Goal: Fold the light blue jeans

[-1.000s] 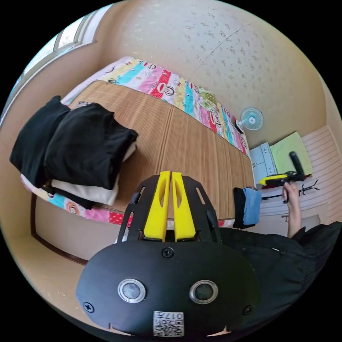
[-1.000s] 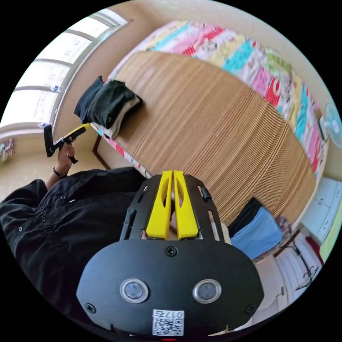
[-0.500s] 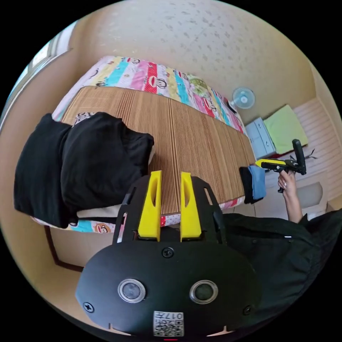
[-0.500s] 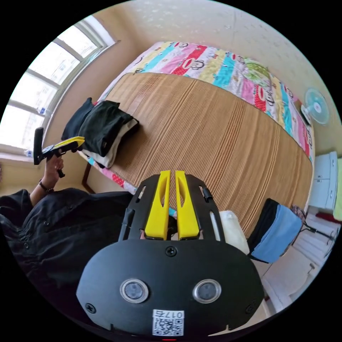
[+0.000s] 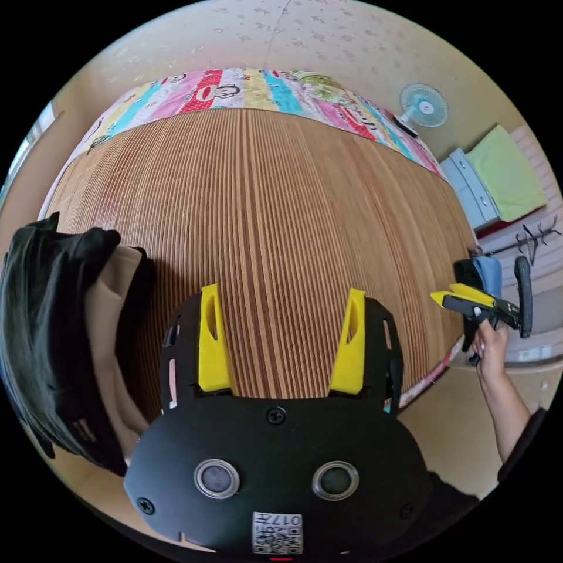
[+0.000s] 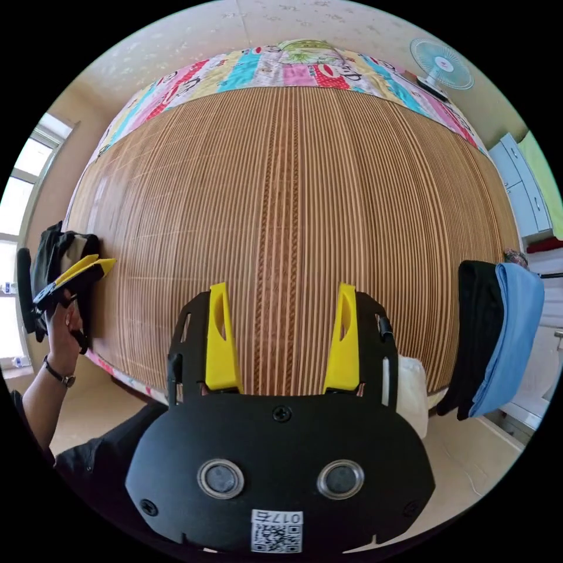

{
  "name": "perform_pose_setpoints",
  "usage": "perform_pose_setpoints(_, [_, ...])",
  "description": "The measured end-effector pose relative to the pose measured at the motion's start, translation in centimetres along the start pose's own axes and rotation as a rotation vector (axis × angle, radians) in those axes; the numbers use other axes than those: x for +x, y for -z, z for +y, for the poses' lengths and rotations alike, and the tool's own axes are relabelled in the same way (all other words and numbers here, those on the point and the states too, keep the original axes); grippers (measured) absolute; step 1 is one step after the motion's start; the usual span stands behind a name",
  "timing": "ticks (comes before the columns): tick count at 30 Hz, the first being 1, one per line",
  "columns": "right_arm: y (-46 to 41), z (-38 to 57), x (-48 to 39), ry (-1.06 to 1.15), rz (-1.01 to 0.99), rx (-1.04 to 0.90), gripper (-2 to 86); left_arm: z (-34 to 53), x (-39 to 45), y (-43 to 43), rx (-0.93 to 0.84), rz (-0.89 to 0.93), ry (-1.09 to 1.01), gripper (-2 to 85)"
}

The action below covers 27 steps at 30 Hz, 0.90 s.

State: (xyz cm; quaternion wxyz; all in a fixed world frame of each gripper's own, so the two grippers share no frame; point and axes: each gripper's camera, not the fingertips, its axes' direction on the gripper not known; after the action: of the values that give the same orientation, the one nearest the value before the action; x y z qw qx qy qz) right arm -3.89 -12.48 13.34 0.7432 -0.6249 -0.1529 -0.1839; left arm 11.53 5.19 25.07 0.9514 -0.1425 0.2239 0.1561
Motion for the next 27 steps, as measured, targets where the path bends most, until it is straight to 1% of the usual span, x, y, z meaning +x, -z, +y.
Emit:
perform_pose_setpoints(1, [-1.1,-0.5,0.5,-0.012,0.002,0.033,25.1,-0.6,0.2,-1.3,0.010,-0.028,0.050,31.9])
perform_pose_setpoints(4, [-3.2,-1.0,1.4,-0.054,0.013,0.126,27.5,-1.2,0.8,-4.1,0.040,-0.038,0.111,33.2])
perform_pose_setpoints(5, [-4.5,-1.3,1.6,-0.063,0.011,0.117,28.0,-1.1,1.1,-4.4,0.058,-0.068,0.118,32.9])
perform_pose_setpoints(6, [-5.2,-1.4,1.7,-0.068,0.011,0.106,28.1,-0.8,2.1,-4.6,0.105,-0.142,0.108,32.4])
perform_pose_setpoints(7, [-6.4,-1.4,1.9,-0.084,0.012,0.093,28.0,-0.6,3.2,-5.3,0.114,-0.207,0.089,32.2])
perform_pose_setpoints(9, [-6.8,-0.6,1.0,-0.090,0.071,0.167,27.3,0.2,3.9,-5.3,0.178,-0.246,0.103,31.7])
perform_pose_setpoints(11, [-7.4,0.6,0.0,-0.059,0.099,0.243,26.8,0.2,4.0,-5.3,0.191,-0.248,0.125,31.3])
perform_pose_setpoints(13, [-7.7,1.3,0.0,-0.060,0.078,0.289,26.6,-0.4,3.8,-5.2,0.187,-0.240,0.131,31.3])
perform_pose_setpoints(27, [-8.8,0.0,-1.8,-0.054,0.084,0.285,26.3,-3.6,2.8,-4.6,0.191,-0.246,0.130,31.4])
